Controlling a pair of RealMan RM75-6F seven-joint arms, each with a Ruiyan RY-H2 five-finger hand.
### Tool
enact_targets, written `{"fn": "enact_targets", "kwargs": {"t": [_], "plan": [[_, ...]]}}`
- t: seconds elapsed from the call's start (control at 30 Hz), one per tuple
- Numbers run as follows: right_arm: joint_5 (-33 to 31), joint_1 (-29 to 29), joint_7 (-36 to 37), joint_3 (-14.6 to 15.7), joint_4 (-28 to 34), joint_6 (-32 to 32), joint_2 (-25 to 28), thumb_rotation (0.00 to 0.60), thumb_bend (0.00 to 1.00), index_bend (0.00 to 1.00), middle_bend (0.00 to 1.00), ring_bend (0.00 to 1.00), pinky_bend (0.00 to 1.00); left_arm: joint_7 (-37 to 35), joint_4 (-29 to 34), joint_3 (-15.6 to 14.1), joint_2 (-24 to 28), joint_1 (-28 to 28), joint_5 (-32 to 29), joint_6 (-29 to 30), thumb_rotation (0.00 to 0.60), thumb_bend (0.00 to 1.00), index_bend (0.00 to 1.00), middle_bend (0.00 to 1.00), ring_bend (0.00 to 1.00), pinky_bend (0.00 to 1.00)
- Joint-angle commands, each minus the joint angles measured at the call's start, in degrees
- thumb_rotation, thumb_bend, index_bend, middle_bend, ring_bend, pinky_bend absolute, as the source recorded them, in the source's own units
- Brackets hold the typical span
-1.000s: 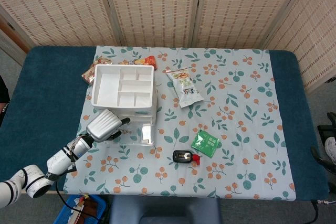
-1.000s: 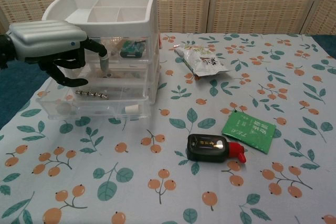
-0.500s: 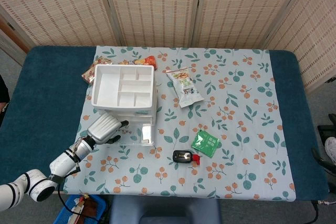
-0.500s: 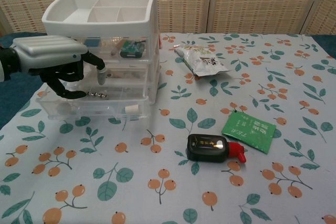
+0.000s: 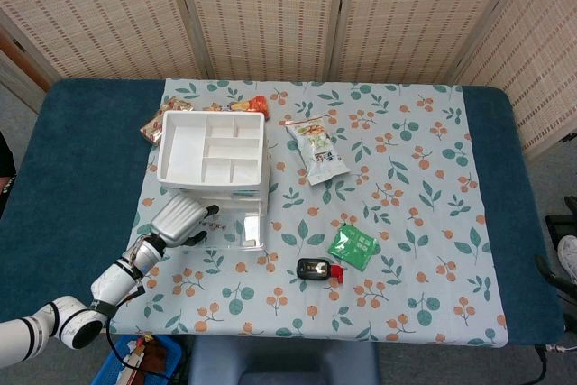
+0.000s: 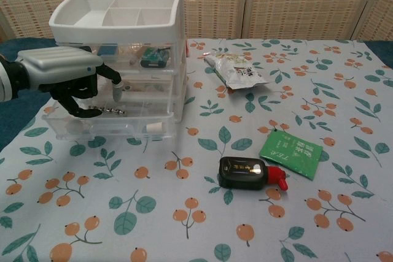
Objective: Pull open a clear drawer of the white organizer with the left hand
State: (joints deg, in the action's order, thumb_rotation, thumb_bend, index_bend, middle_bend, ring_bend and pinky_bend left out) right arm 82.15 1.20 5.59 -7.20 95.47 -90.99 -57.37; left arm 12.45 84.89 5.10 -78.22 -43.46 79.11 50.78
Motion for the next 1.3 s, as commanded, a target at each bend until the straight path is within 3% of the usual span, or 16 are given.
{"fn": "enact_targets", "kwargs": {"t": [0.03, 0.4, 1.3], "plan": [[-0.04, -0.04, 0.02, -0.01, -0.05, 0.10, -0.04, 0.600, 0.28, 0.04, 0.08, 0.07, 0.21, 0.85, -0.23, 0.12, -0.64, 0.27, -0.77, 0.51, 0.600, 0.32, 0.42, 0.96, 0.98, 1.00], [-0.15, -0.14, -0.02, -0.07, -0.17, 0.35, -0.15, 0.600, 0.28, 0.04, 0.08, 0.07, 0.21, 3.40, -1.31, 0.10, -2.79, 1.13, -3.29, 1.91, 0.600, 0.32, 0.43, 0.96, 0.98, 1.00], [-0.52, -0.28, -0.16, -0.06, -0.25, 1.01, -0.19, 0.600, 0.27, 0.04, 0.08, 0.07, 0.21, 2.14, -3.44, 0.26, -4.73, 0.42, -4.22, 0.98, 0.600, 0.32, 0.48, 0.96, 0.98, 1.00]]}}
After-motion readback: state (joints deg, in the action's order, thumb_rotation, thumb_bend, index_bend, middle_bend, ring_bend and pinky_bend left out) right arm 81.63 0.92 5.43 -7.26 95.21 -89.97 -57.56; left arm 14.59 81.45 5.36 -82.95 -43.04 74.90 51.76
